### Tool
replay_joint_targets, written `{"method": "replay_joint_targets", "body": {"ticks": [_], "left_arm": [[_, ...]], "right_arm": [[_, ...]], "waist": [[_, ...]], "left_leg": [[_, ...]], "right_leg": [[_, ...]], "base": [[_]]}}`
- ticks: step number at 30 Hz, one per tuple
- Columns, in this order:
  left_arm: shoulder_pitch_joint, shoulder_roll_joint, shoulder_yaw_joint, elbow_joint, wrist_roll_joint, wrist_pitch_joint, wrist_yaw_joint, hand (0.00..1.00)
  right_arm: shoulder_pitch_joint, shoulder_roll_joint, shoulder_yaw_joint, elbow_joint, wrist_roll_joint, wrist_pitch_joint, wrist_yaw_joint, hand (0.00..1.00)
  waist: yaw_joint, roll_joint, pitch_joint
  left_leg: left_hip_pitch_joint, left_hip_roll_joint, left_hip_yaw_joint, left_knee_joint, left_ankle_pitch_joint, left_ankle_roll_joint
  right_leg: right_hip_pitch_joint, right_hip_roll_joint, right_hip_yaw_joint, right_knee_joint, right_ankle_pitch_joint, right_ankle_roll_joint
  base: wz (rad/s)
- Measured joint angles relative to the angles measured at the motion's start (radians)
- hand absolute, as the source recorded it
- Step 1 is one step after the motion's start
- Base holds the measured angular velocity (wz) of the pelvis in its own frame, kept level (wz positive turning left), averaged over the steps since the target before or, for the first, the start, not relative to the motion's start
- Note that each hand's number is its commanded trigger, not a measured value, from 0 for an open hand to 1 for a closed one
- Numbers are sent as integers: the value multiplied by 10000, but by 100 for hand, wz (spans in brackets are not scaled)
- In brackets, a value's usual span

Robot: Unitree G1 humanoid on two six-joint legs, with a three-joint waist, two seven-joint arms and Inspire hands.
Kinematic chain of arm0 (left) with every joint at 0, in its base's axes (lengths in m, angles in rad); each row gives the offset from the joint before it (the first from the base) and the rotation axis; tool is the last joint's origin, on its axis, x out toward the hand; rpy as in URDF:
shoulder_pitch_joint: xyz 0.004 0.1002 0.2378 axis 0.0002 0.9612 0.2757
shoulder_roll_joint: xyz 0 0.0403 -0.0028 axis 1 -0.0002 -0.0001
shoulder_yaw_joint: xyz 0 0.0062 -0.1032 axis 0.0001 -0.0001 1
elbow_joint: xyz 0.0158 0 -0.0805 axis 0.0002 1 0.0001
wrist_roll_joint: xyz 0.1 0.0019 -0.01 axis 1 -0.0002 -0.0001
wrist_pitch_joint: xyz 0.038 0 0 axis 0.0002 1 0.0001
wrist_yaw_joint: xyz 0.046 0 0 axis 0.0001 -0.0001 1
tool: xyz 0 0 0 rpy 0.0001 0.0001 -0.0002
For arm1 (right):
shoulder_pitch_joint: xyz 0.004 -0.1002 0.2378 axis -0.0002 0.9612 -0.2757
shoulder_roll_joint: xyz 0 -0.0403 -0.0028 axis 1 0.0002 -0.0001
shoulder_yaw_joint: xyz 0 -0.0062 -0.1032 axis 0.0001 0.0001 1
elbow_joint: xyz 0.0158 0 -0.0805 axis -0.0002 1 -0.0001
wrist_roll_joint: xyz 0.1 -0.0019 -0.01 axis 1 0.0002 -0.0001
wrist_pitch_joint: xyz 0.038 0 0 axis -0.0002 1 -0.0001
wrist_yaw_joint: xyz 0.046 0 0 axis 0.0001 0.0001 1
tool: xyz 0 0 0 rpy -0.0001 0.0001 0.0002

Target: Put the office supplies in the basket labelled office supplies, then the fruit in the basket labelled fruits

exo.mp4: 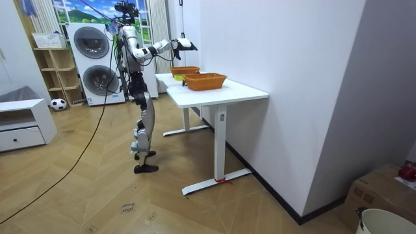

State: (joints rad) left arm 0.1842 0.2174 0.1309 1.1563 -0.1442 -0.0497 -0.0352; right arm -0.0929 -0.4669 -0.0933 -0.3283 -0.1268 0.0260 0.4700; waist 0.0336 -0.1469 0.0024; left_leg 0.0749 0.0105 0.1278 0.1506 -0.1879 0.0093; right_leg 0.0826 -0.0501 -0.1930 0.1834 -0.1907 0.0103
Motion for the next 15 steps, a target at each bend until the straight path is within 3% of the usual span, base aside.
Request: {"method": "replay_joint_targets", "body": {"ticks": [9, 15], "left_arm": [[30, 23, -170, -207, -9, 76, -7, 0], [66, 98, -175, -392, -1, 99, -54, 0]], "right_arm": [[755, 1, 49, 9, -14, 615, 703, 0], [783, 1, 49, 31, -165, 665, 790, 0]], "waist": [[100, -54, 18], [91, -98, 28]], "left_leg": [[8, 5, 4, 0, 0, 0], [-3, 26, 6, 2, -1, -1]], "right_leg": [[0, 0, -7, 9, 3, -2], [-12, 18, -12, 10, 18, -22]], "base": [[0], [0]]}}
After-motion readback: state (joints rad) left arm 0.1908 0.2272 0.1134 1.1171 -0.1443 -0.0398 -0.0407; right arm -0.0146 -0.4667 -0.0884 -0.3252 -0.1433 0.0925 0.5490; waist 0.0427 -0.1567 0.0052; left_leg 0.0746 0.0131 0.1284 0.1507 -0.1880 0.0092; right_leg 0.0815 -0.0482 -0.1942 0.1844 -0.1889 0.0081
